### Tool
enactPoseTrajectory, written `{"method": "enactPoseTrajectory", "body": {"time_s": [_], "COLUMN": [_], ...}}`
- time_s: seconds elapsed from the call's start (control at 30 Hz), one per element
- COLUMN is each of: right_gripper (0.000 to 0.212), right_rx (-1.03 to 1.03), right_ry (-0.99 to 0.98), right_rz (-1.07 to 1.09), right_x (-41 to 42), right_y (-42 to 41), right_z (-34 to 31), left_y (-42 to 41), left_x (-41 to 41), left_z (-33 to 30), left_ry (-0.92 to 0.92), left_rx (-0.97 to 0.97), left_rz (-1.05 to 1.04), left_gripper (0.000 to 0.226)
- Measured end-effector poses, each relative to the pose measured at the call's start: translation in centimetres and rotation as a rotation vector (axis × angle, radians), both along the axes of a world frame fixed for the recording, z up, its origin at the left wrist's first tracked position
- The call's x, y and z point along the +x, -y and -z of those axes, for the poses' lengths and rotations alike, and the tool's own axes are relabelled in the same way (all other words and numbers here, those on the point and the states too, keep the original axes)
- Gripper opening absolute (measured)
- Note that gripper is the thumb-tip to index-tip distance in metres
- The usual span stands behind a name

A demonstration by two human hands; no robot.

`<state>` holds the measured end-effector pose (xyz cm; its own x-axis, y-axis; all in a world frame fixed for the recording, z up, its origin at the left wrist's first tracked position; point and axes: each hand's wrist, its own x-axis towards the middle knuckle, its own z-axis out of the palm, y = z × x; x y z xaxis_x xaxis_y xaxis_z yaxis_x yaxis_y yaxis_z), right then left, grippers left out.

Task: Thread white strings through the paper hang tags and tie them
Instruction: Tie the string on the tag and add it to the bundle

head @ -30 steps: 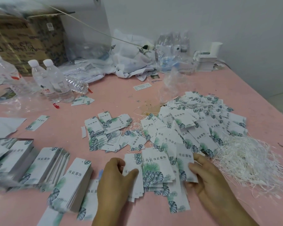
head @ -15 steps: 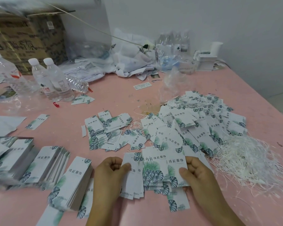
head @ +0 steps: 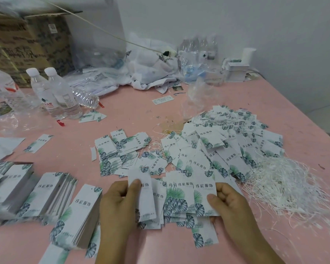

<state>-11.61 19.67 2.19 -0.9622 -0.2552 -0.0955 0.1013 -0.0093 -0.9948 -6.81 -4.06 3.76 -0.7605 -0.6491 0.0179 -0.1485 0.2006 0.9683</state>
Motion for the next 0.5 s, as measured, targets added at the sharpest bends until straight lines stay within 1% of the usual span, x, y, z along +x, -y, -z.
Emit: {"method": "enactPoseTrajectory", "body": {"time_s": [0.07,0.1,0.13,0.17,0.23,0.3,0.37,0.5], "right_gripper": [0.029,0.027,0.025,0.024,0.024,0.022,0.022,0.029], "right_rx": [-0.041,-0.062,-0.080,-0.096,-0.104,-0.108,-0.135,-0.176], "right_ry": [0.025,0.039,0.049,0.055,0.043,0.019,0.021,0.035], "right_rz": [0.003,-0.003,-0.012,-0.019,-0.040,-0.082,-0.110,-0.166], "right_x": [0.0,0.0,0.1,0.2,0.5,0.9,1.1,1.4], "right_y": [-0.1,-0.1,0.0,0.0,0.3,0.7,0.9,1.1], "right_z": [-0.2,-0.3,-0.4,-0.5,-0.8,-1.0,-1.2,-1.2], "left_y": [-1.1,-1.9,-2.7,-3.5,-5.2,-6.4,-7.1,-7.7], "left_x": [0.4,0.5,0.6,0.7,0.6,0.7,0.7,0.8], "left_z": [-0.9,-1.1,-1.2,-1.1,-0.6,-0.2,0.0,0.2], "left_ry": [-0.065,-0.081,-0.093,-0.102,-0.098,-0.087,-0.088,-0.092], "left_rx": [0.292,0.407,0.466,0.470,0.414,0.393,0.382,0.370], "left_rz": [0.082,0.144,0.207,0.262,0.341,0.396,0.390,0.295], "left_gripper": [0.042,0.039,0.037,0.038,0.038,0.025,0.016,0.016]}}
